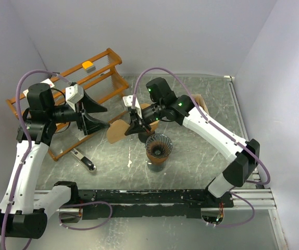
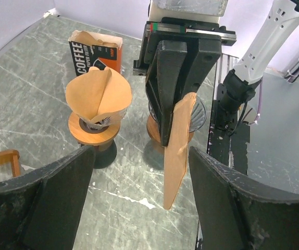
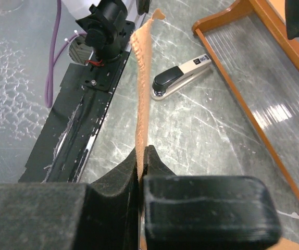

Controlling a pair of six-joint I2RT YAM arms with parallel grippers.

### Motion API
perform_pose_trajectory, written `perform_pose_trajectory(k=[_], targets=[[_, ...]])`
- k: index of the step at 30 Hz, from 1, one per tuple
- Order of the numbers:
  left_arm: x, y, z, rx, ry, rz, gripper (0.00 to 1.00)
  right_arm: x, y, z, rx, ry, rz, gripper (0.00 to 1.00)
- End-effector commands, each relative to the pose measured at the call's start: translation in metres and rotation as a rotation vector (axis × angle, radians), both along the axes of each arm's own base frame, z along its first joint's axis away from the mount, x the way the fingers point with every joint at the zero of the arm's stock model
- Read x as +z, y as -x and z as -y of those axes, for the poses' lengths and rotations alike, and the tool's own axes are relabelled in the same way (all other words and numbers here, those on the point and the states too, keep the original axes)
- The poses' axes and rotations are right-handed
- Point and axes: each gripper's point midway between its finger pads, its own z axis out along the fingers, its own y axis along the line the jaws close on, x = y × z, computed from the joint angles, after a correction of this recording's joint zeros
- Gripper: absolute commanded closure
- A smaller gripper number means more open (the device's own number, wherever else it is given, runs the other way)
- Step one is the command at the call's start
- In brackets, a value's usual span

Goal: Place the coffee filter in the dripper
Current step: Place the coffee filter in the coffee dripper.

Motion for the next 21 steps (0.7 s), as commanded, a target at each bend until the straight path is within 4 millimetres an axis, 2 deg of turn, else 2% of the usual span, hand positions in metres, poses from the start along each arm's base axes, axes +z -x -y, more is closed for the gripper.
perform_pose_trajectory(k=[1, 6, 21], targets=[[0.003, 0.006, -0.001, -0.008, 0.010, 0.006, 0.17, 0.007, 0.000, -0.005, 0.005, -0.012, -0.001, 1.00], [-0.001, -0.002, -0.004, 0.043, -0.001, 0.001, 0.21, 0.007, 0.002, -0.006, 0.028, -0.015, -0.003, 1.00], [-0.010, -0.004, -0.003, 0.039, 0.004, -0.019, 0.24, 0.006, 0.006, -0.006, 0.043, -0.013, 0.009, 1.00]])
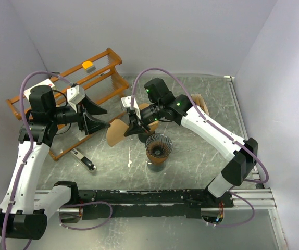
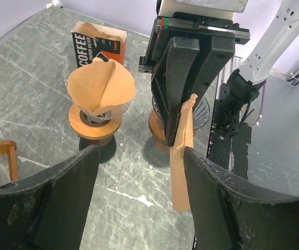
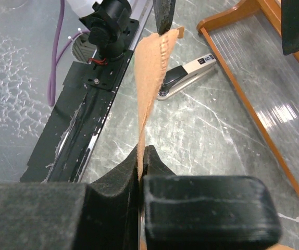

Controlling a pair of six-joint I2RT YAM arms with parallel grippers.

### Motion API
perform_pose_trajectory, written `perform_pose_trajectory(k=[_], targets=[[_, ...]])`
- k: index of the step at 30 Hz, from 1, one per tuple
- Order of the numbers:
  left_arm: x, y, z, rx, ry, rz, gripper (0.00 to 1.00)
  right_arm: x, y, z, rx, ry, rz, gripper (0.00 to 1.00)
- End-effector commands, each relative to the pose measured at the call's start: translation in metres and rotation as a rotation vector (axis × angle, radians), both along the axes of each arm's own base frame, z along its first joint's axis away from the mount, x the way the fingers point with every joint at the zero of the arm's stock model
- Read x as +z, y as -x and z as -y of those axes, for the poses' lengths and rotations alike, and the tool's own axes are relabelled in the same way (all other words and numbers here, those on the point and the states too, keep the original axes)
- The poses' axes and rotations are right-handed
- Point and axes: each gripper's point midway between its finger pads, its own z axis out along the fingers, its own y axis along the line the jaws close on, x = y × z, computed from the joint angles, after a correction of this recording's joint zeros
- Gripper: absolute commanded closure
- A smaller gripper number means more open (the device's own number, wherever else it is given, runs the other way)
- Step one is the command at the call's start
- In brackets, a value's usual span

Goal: Place the coffee filter in the dripper
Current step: Place the coffee filter in the coffee dripper.

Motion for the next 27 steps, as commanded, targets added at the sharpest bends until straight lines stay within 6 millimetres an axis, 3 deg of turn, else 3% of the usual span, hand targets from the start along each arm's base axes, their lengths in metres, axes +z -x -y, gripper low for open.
perform_pose_trajectory(k=[1, 12, 19, 27], targets=[[0.001, -0.001, -0.002, 0.005, 0.005, 0.023, 0.24, 0.009, 0.003, -0.002, 0.022, -0.019, 0.016, 1.00], [0.009, 0.011, 0.001, -0.055, 0.034, 0.016, 0.21, 0.004, -0.010, -0.003, -0.041, 0.000, 0.052, 1.00], [0.017, -0.008, -0.013, 0.082, 0.021, 0.034, 0.17, -0.007, -0.005, 0.011, -0.025, 0.043, 0.106, 1.00], [0.010, -0.014, -0.015, 0.091, 0.045, 0.001, 0.18, -0.008, -0.001, 0.006, -0.003, 0.046, 0.083, 1.00]])
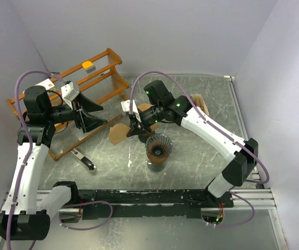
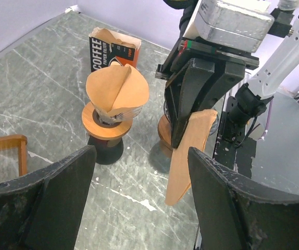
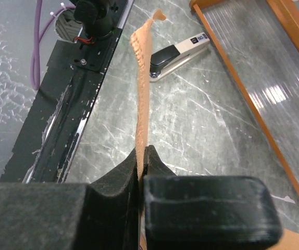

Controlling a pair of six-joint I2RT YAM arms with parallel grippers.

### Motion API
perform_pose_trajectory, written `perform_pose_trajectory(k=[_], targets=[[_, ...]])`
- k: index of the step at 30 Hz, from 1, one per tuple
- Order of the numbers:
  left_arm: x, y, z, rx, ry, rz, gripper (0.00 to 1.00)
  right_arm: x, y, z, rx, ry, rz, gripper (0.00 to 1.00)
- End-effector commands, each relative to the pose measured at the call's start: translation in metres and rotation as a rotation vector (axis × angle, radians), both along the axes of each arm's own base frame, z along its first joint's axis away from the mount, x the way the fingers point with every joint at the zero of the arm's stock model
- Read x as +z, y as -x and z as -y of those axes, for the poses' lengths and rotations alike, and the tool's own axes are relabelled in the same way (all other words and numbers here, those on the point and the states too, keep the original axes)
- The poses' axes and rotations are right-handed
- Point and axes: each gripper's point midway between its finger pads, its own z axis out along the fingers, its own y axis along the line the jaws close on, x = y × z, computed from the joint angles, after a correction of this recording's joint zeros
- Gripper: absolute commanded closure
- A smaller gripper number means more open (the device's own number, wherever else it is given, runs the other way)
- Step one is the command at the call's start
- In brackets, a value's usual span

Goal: Place the coffee filter in the dripper
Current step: Place the coffee filter in the coffee dripper.

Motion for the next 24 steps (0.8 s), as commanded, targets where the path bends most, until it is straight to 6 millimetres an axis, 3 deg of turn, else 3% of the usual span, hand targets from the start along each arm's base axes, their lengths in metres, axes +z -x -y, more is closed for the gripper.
perform_pose_trajectory(k=[1, 7, 24], targets=[[0.003, -0.004, -0.003, 0.022, 0.008, 0.015, 0.18, 0.008, 0.006, -0.002, 0.027, -0.014, 0.010, 1.00], [-0.007, -0.003, -0.002, 0.011, 0.014, -0.002, 0.18, 0.019, 0.006, -0.007, 0.018, -0.046, -0.003, 1.00], [-0.003, 0.016, 0.004, -0.085, 0.050, -0.017, 0.22, 0.023, -0.007, -0.016, -0.057, -0.045, -0.033, 1.00]])
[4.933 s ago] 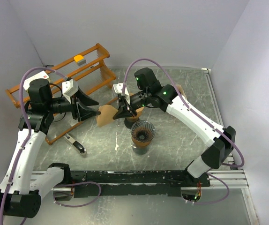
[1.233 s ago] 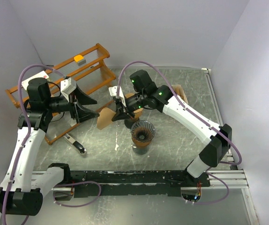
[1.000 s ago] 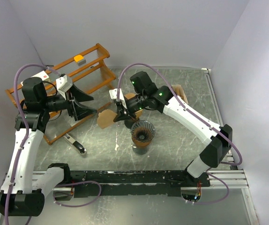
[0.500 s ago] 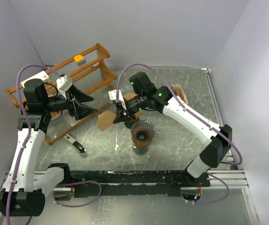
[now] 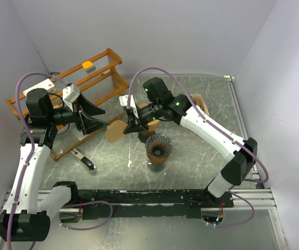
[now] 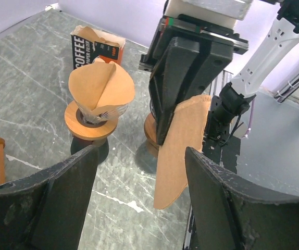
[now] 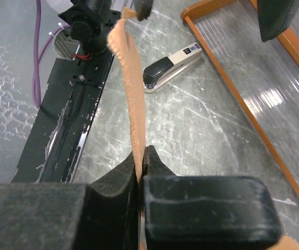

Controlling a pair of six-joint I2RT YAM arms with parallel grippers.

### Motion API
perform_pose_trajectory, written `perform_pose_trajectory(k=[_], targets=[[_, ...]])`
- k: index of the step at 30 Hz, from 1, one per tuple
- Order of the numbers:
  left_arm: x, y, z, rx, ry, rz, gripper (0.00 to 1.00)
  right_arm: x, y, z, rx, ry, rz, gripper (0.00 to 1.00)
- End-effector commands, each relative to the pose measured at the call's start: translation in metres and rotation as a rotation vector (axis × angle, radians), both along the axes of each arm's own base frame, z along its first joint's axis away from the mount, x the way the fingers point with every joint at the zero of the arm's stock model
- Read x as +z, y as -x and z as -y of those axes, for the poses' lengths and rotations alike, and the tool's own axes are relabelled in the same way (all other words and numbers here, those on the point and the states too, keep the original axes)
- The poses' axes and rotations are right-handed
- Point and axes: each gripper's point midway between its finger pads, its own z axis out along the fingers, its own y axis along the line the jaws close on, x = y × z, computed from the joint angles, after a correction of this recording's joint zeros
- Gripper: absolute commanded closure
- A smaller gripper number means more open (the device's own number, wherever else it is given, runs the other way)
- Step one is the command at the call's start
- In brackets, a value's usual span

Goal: Place the coffee filter in the dripper
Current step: Place the coffee filter in the coffee dripper.

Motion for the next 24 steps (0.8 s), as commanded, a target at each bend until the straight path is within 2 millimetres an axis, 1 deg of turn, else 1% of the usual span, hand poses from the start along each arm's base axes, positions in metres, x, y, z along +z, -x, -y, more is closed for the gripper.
perform_pose_trajectory(k=[1, 19, 24], targets=[[0.0077, 0.0102, 0.0005, -0.042, 0.016, 0.029, 0.22, 0.0088, -0.0057, -0.0072, -0.026, -0.022, 0.004, 1.00], [0.0036, 0.0173, 0.0023, -0.082, 0.017, 0.036, 0.22, 0.0037, -0.0130, -0.0137, -0.055, 0.006, -0.038, 1.00], [0.0003, 0.0177, 0.0023, -0.083, 0.012, 0.036, 0.21, 0.0071, -0.0134, -0.0155, -0.057, 0.001, -0.048, 1.00]])
